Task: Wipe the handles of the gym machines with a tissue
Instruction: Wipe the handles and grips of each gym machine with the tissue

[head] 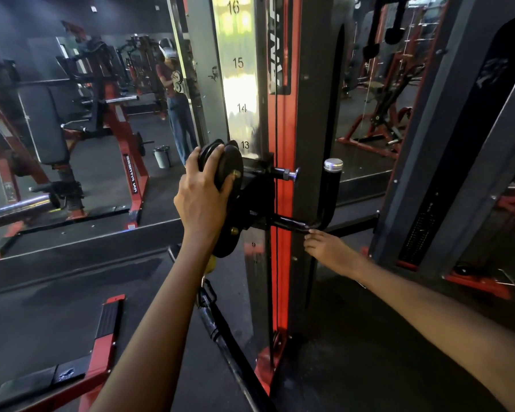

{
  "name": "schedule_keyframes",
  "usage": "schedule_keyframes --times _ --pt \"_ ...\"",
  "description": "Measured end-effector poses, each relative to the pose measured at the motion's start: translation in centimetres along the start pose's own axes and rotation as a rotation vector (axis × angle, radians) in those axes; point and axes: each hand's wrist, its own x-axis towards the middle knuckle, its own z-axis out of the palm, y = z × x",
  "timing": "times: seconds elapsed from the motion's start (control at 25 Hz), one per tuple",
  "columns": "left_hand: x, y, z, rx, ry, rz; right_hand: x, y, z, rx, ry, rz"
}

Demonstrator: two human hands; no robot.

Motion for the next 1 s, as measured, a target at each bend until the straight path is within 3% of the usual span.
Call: schedule_keyframes --times 0.12,0.2,0.28,0.32,0.44,0.6,0.72,0.8,0.88,1.0 --pt "-0.7 0.0 0.2 -0.018 -0.005 0.012 2.2 -1.7 -3.2 0.532 0.255 0.411" --pt "-0.6 0.1 0.2 -0.016 -0.005 0.006 6.3 -1.7 -5.0 0.724 0.138 0.598" --pt "-0.4 0.1 0.1 -0.015 -0.005 0.009 9.0 -2.7 -5.4 0.635 -0.146 0.601" --pt "-0.4 0.1 0.1 -0.015 -0.001 0.011 9.3 -3.0 -4.9 0.549 -0.204 0.544" --pt "-0.2 0.1 0.1 -0.019 -0.001 0.013 7.0 -1.7 -3.1 0.343 -0.250 0.476" --pt "-0.3 0.0 0.1 -0.015 -0.010 -0.010 2.9 0.3 -0.6 -0.270 -0.324 0.292" --pt "-0.8 0.2 0.1 -0.020 -0.021 -0.011 0.8 -0.5 1.1 -0.304 -0.129 0.352" --pt "-0.7 0.4 -0.1 -0.020 -0.015 -0.020 0.2 -2.2 1.5 -0.091 -0.032 0.331" --pt "-0.7 0.4 -0.2 -0.018 -0.013 -0.030 -0.3 -4.2 1.3 0.268 0.168 0.396" --pt "-0.6 0.4 -0.1 -0.024 -0.010 -0.026 -0.9 -4.3 -1.3 0.798 0.541 0.869"
